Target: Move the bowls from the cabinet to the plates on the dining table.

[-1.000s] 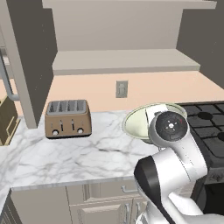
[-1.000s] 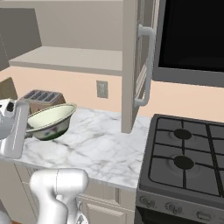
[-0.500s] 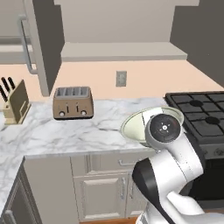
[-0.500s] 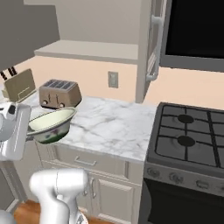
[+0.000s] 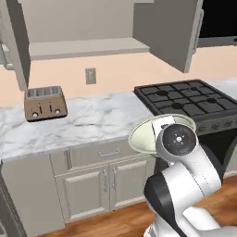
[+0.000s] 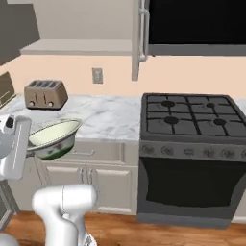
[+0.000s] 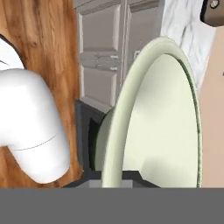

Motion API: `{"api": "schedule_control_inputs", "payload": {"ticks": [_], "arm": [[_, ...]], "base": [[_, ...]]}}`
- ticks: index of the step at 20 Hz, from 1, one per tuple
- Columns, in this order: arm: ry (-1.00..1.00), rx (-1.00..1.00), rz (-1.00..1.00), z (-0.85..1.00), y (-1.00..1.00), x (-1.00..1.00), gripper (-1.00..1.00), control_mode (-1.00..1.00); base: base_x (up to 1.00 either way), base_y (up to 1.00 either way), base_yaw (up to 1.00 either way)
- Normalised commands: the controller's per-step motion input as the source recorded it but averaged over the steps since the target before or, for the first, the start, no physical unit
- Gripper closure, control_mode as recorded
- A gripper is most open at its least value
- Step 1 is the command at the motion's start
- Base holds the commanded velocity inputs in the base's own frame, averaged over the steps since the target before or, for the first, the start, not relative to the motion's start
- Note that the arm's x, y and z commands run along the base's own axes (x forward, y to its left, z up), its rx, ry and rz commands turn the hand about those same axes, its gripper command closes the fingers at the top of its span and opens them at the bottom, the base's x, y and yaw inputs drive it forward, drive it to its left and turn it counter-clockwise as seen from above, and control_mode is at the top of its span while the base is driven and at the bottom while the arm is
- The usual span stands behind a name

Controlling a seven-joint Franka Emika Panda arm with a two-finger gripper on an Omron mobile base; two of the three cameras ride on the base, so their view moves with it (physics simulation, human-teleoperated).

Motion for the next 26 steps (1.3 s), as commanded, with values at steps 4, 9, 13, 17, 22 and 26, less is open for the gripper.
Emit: {"api": "schedule_control_inputs", "payload": {"ticks": [4,9,13,17,22,26], "arm": [[0.00,0.00,0.00,0.00,0.00,0.00,1.00,1.00],[0.00,0.00,0.00,0.00,0.00,0.00,1.00,1.00],[0.00,0.00,0.00,0.00,0.00,0.00,1.00,1.00],[0.00,0.00,0.00,0.00,0.00,0.00,1.00,1.00],[0.00,0.00,0.00,0.00,0.00,0.00,1.00,1.00],[0.00,0.00,0.00,0.00,0.00,0.00,1.00,1.00]], "base": [[-0.17,0.00,-0.87],[-0.19,-0.12,-0.75],[-0.01,-0.64,-0.44],[0.00,-0.98,-0.24],[0.00,-1.00,-0.14],[0.00,-0.98,-0.12]]}}
